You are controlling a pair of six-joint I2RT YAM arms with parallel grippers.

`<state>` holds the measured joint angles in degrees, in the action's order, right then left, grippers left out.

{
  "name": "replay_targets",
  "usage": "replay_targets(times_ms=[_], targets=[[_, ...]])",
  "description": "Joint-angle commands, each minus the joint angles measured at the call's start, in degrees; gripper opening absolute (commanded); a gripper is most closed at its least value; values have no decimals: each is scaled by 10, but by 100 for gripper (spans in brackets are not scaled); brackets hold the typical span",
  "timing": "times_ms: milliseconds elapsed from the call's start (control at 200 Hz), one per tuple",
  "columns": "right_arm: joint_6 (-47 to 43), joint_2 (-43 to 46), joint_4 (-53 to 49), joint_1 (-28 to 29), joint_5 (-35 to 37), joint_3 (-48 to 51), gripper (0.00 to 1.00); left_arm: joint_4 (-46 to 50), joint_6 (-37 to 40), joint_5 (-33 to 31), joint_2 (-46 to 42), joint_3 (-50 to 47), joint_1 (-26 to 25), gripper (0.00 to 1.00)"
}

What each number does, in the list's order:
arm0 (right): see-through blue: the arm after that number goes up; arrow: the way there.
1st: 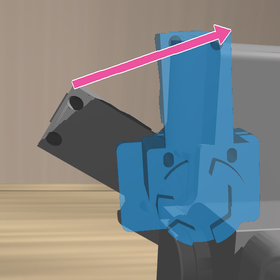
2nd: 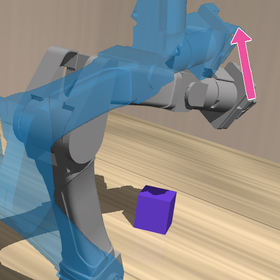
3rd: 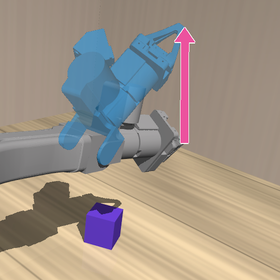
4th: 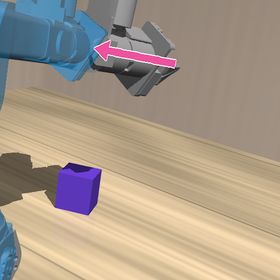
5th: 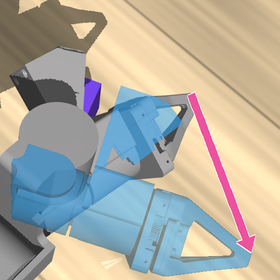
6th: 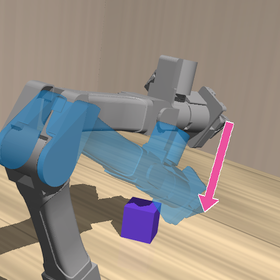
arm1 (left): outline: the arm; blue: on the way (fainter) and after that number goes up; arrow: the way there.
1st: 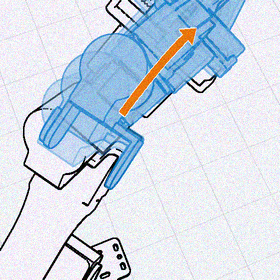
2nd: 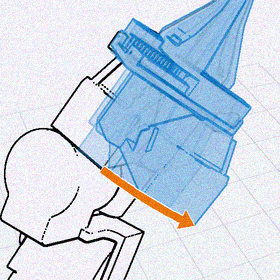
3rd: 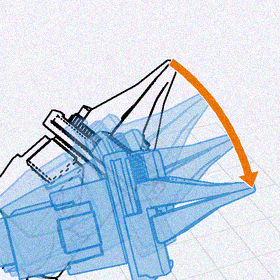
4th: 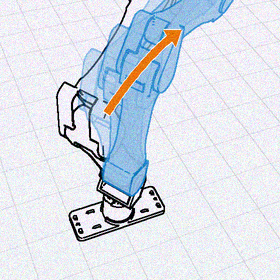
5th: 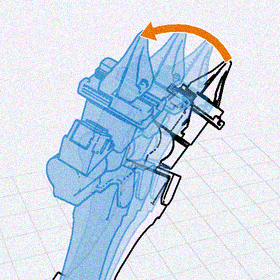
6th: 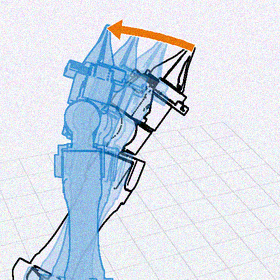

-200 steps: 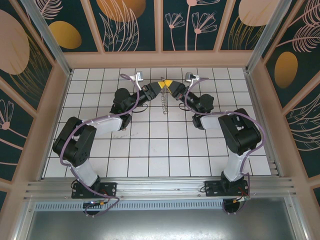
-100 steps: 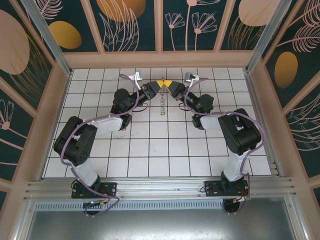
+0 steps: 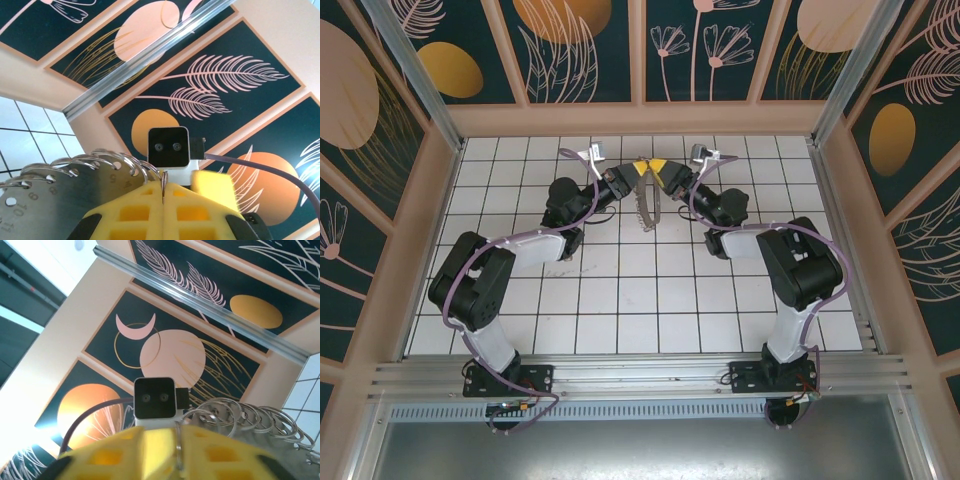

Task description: Put the keys on the keyring

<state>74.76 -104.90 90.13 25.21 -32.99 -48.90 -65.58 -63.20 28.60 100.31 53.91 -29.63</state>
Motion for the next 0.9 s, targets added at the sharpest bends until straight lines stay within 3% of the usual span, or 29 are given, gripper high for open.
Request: replay_targets(times_ms=[0,310,425,671,891], targets=[[4,35,92,-20,0,17,37,34,70,49,-11,48,-4,0],[-8,86,82,-89,-28,85,42,341,355,138,-49,179,-2,0],[-21,93,72,-112,-56,97,42,414,425,166,-50,215,4,0],[-60,117,53,-143,-134,105,41,523,509,254,-29,270,20,0],[-82,139,56,-137,-190,96,35,488,487,319,-25,269,22,0]])
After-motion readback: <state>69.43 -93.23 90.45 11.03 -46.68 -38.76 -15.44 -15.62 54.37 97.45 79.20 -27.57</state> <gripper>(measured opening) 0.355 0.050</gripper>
